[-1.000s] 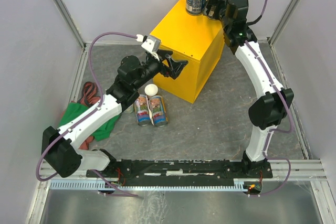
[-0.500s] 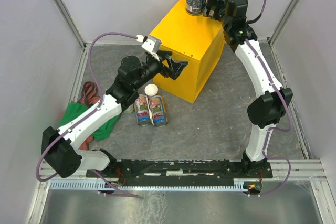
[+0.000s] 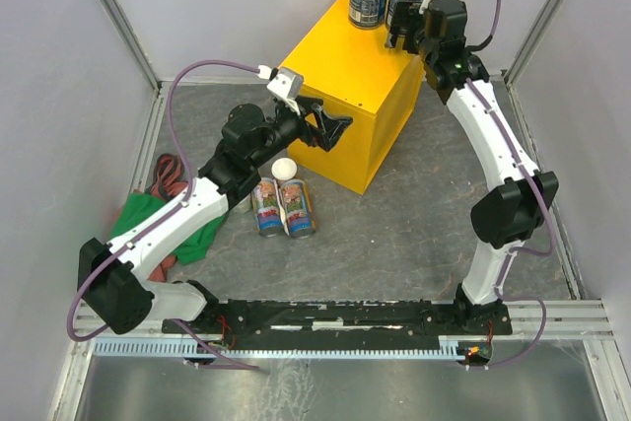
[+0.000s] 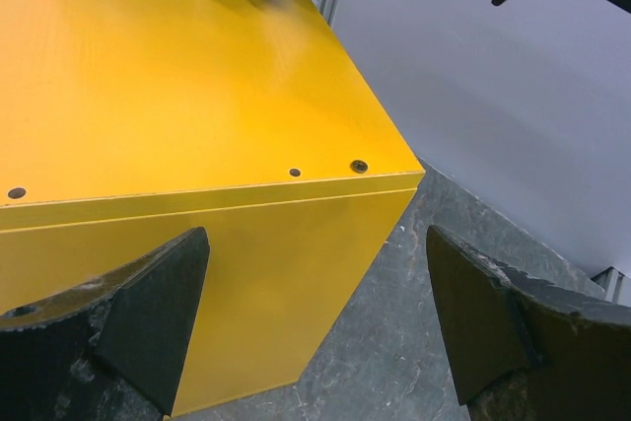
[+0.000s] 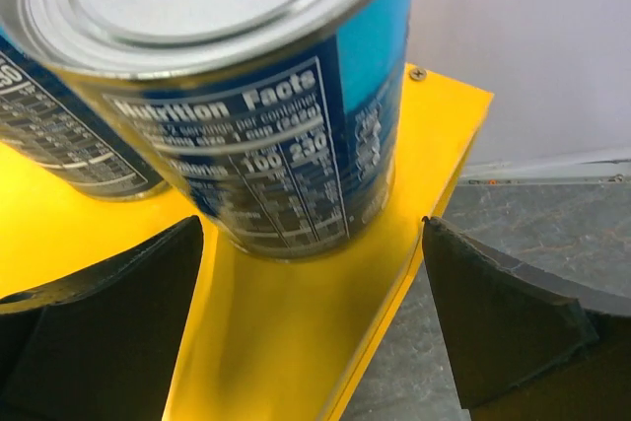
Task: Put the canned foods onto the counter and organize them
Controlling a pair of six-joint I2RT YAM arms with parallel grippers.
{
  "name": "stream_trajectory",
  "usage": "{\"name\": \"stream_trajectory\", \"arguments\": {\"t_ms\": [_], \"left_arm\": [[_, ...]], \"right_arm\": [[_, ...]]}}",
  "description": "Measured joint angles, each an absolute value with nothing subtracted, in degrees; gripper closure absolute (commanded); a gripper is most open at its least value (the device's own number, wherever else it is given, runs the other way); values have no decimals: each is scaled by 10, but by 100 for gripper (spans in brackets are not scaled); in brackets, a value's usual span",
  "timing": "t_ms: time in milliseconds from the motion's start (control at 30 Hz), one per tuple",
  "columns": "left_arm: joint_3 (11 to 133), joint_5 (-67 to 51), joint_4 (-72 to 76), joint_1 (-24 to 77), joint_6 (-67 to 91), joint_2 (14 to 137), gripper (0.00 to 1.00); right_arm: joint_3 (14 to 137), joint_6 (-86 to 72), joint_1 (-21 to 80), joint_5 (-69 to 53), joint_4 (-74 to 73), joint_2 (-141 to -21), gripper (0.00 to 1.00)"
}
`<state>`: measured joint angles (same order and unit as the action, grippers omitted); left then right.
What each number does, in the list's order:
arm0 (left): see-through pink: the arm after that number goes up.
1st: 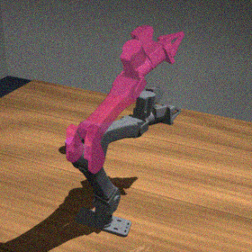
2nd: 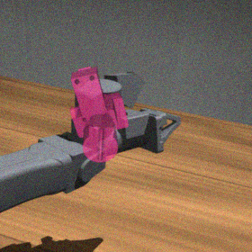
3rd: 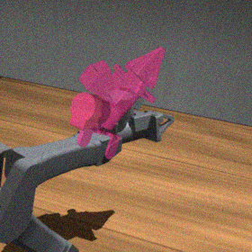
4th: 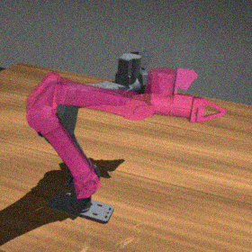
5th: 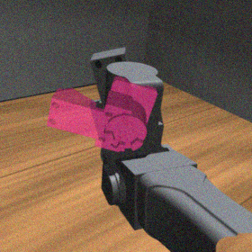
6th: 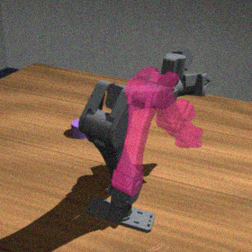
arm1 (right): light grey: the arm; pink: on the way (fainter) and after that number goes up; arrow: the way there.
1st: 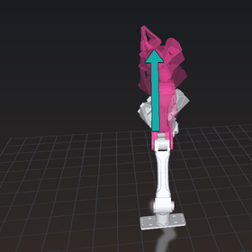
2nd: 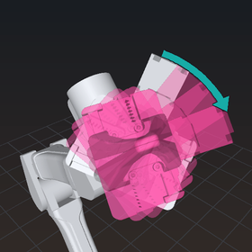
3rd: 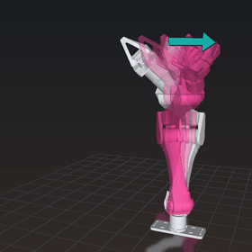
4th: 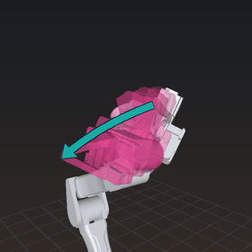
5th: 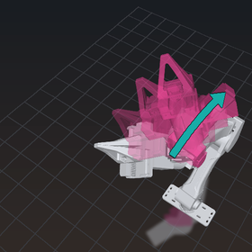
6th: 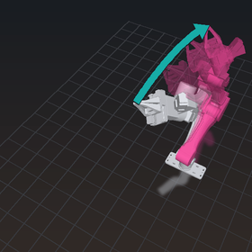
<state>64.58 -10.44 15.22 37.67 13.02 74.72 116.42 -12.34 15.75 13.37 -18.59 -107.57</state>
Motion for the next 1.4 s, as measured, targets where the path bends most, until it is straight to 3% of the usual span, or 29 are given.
{"name": "stream_trajectory", "arguments": {"t_ms": [433, 733, 1033, 1400], "left_arm": [[663, -53, 109, 376, 138, 738, 0], [683, 45, 30, 371, 162, 729, 1], [688, 105, -59, 356, 226, 719, 1], [589, 154, -109, 340, 308, 647, 0]], "right_arm": [[1083, -139, 159, 125, -194, -989, 1], [1029, -143, 186, 126, -221, -898, 1], [994, -147, 274, 140, -288, -806, 1], [950, -170, 418, 144, -387, -727, 1]]}}
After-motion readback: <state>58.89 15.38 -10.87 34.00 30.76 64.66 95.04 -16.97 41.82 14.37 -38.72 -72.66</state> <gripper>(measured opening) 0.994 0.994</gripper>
